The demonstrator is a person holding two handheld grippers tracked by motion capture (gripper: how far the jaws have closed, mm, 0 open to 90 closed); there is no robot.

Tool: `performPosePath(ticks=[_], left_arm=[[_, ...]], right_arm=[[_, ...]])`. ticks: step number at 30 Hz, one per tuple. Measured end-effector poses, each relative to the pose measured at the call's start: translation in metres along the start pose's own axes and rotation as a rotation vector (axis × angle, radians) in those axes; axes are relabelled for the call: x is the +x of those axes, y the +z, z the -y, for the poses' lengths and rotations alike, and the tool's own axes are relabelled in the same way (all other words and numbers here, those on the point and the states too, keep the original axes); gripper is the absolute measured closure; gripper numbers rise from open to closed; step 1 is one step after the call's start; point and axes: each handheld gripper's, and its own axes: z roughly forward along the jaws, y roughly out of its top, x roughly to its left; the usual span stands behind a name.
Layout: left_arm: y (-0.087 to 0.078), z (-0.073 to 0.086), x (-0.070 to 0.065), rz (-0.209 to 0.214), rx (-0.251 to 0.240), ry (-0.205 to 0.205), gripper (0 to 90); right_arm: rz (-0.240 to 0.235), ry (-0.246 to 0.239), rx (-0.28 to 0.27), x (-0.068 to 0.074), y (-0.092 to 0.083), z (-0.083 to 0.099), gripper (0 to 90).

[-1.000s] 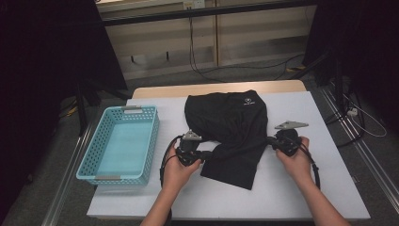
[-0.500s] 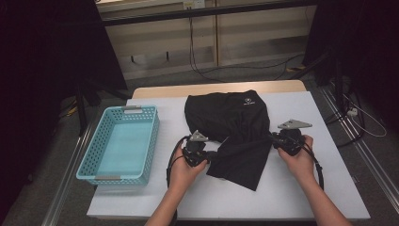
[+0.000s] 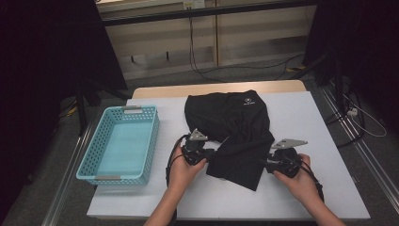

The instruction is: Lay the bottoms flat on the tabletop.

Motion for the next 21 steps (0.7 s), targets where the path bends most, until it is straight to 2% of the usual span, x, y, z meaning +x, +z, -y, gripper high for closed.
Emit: performPosePath(ticks=[3, 5, 8, 9, 11, 15, 21], left_arm=[[0.0, 0.001, 0.002, 0.002, 0.001, 0.005, 79.6], [0.0, 0.001, 0.003, 0.005, 0.004, 0.007, 76.9], [0.0, 0.001, 0.003, 0.003, 0.002, 0.03, 66.6], [0.0, 0.001, 0.003, 0.005, 0.005, 0.033, 64.1], [0.0, 0.001, 0.004, 0.009, 0.008, 0.034, 58.4], [-0.003, 0.0, 0.005, -0.001, 0.005, 0.04, 45.5], [-0.01, -0.003, 0.006, -0.017, -0.02, 0.036, 35.4]], right_arm=[[0.009, -0.032, 0.009, 0.009, 0.006, 0.003, 62.0], [0.024, -0.046, -0.007, 0.013, 0.009, 0.002, 70.3], [0.003, -0.049, 0.001, 0.016, 0.01, 0.0, 87.0], [-0.005, -0.051, 0.003, 0.018, 0.01, 0.0, 88.7], [-0.006, -0.052, 0.006, 0.018, 0.01, 0.0, 89.4], [-0.048, -0.012, 0.018, 0.011, 0.005, 0.002, 89.8], [-0.053, -0.014, 0.048, -0.001, -0.011, 0.012, 89.8]])
